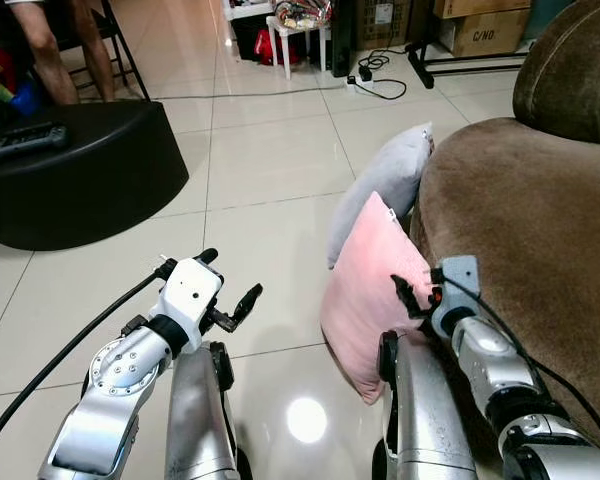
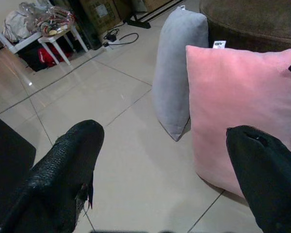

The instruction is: Move the pillow to the sofa from floor

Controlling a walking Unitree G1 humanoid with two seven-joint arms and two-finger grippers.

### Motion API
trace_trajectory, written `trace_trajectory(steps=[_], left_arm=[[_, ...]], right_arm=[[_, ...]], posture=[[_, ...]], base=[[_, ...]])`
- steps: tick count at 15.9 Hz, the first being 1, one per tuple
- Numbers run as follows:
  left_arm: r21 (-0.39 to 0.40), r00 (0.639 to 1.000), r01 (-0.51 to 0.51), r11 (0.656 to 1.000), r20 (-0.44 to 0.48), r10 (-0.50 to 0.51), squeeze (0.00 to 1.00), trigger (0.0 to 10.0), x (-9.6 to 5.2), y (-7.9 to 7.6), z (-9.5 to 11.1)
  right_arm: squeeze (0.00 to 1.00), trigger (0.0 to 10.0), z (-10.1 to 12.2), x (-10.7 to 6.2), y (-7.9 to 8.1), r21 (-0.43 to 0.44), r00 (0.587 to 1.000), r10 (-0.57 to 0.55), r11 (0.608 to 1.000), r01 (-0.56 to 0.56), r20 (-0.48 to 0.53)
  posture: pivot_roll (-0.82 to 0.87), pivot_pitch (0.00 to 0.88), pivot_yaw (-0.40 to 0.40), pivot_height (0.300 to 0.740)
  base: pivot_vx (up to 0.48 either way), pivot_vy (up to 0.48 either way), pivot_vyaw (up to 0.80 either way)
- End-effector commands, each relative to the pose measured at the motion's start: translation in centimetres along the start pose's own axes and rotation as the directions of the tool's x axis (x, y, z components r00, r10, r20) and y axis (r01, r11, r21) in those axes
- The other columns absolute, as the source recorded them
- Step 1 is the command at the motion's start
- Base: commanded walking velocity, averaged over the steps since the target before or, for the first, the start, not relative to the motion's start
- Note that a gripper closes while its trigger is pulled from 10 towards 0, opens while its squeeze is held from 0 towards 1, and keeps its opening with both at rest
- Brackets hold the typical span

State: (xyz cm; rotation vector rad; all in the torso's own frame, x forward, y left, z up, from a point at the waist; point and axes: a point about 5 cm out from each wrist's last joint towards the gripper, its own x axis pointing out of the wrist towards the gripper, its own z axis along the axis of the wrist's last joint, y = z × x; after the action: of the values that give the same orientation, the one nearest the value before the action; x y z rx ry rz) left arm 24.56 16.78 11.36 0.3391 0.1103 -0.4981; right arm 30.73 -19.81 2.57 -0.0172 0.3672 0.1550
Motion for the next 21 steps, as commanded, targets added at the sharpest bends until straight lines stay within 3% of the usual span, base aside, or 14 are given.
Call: trace_trajectory(steps=[1,2,3,4,5,6,7,9,13,15,18,21], left_arm=[[0.024,1.000,0.004,1.000,0.004,-0.004,0.00,10.0,0.0,0.3,0.5],[0.023,1.000,0.004,1.000,0.003,-0.004,0.00,10.0,-0.1,0.4,0.4],[0.022,1.000,0.003,1.000,0.002,-0.003,0.00,10.0,-0.1,0.4,0.4],[0.021,1.000,0.004,1.000,0.000,-0.004,0.00,10.0,-0.1,0.4,0.4],[0.020,1.000,0.004,1.000,-0.001,-0.004,0.00,10.0,-0.1,0.4,0.4],[0.020,1.000,0.005,1.000,-0.001,-0.005,0.00,10.0,-0.1,0.4,0.4],[0.021,1.000,0.007,1.000,-0.002,-0.007,0.00,10.0,-0.1,0.4,0.4],[0.025,1.000,0.010,1.000,-0.003,-0.010,0.00,10.0,-0.1,0.5,0.4],[0.022,1.000,0.018,1.000,-0.010,-0.018,0.00,10.0,-0.1,0.6,0.4],[-0.003,0.997,0.070,0.998,-0.041,-0.070,0.00,10.0,-0.4,0.3,0.0],[-0.139,0.956,0.245,0.960,-0.133,-0.263,0.00,10.0,-1.7,-1.0,-1.3],[-0.214,0.913,0.337,0.917,-0.164,-0.373,0.00,10.0,-2.7,-1.5,-1.6]], right_arm=[[0.00,9.9,-0.5,-0.1,0.5,-0.014,1.000,0.027,1.000,-0.027,-0.005],[0.00,8.0,-0.8,-0.1,0.7,-0.026,0.999,0.038,0.999,-0.038,-0.015],[0.00,7.5,-1.0,-0.2,0.8,-0.031,0.999,0.042,0.999,-0.042,-0.021],[0.00,5.3,-1.4,-0.2,0.9,-0.041,0.999,0.036,0.998,-0.038,-0.035],[0.00,4.7,-1.6,-0.2,1.0,-0.044,0.999,0.029,0.999,-0.031,-0.045],[0.00,4.7,-1.7,-0.2,1.1,-0.045,0.998,0.024,0.999,-0.026,-0.050],[0.00,2.5,-1.9,-0.2,1.2,-0.054,0.998,-0.002,0.999,-0.002,-0.063],[0.00,0.0,-2.4,-0.2,1.2,-0.051,0.994,-0.062,0.997,0.058,-0.087],[0.00,0.0,-2.7,-0.2,1.4,-0.042,0.991,-0.094,0.995,0.090,-0.099],[0.00,0.0,-2.8,-0.2,1.4,-0.045,0.990,-0.100,0.994,0.095,-0.103],[0.00,0.0,-2.8,-0.2,1.4,-0.048,0.989,-0.106,0.994,0.102,-0.105],[0.00,0.0,-2.8,-0.2,1.3,-0.048,0.988,-0.110,0.993,0.106,-0.103]], posture=[[-0.17,0.000,0.099,0.405],[-0.17,0.000,0.099,0.405],[-0.17,0.000,0.100,0.405],[-0.17,0.000,0.103,0.405],[-0.17,0.000,0.105,0.405],[-0.17,0.000,0.105,0.405],[-0.17,0.000,0.110,0.405],[-0.17,0.000,0.113,0.405],[-0.17,0.000,0.114,0.405],[-0.17,0.000,0.114,0.405],[-0.17,0.000,0.114,0.405],[-0.17,0.000,0.114,0.405]], base=[[0.000,0.000,0.00],[0.000,0.000,0.00],[0.000,0.000,0.00],[0.000,0.000,0.00],[0.000,0.000,0.00],[0.000,0.000,0.00],[0.000,0.000,0.00],[0.000,0.000,0.00],[0.000,0.000,0.00],[0.000,0.000,0.00],[0.000,0.000,0.00],[0.000,0.000,0.00]])
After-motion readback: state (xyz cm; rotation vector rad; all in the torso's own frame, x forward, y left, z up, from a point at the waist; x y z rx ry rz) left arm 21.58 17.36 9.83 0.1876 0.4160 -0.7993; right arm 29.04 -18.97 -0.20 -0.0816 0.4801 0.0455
